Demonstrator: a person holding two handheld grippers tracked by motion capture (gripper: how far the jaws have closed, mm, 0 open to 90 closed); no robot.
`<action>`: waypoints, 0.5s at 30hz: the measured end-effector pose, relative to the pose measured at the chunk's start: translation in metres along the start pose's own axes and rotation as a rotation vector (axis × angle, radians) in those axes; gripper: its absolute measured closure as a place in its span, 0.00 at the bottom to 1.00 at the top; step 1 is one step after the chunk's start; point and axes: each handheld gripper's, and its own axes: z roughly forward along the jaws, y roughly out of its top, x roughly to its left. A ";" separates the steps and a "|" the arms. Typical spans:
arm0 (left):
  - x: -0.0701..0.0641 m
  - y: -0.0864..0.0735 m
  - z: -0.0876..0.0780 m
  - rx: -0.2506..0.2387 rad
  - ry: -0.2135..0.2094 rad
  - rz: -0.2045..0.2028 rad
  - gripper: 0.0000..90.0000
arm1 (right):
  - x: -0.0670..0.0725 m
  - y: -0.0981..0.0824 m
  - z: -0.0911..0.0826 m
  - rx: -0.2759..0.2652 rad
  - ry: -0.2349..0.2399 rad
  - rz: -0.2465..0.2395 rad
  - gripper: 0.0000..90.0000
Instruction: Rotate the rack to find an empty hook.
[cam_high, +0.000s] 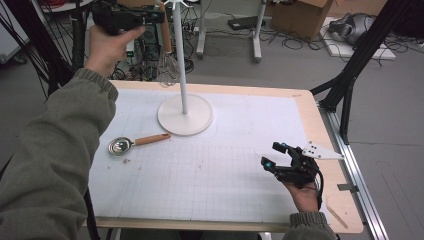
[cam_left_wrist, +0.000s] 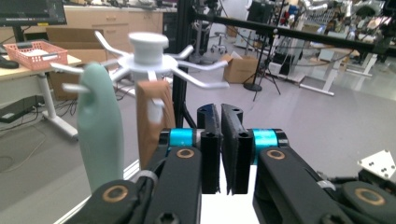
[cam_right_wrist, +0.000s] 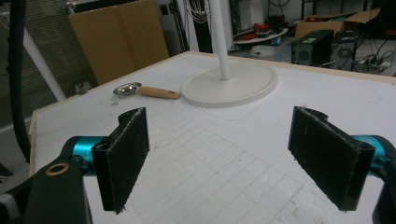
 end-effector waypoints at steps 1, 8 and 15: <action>-0.002 -0.002 -0.002 0.001 -0.002 0.002 0.91 | 0.000 0.000 0.000 0.003 0.001 0.001 0.21; -0.017 -0.021 -0.019 0.028 0.002 0.021 0.85 | 0.003 0.000 0.000 0.002 0.000 -0.012 0.21; -0.026 -0.045 -0.037 0.043 0.001 0.020 0.80 | 0.004 0.000 0.002 0.010 -0.011 -0.022 0.21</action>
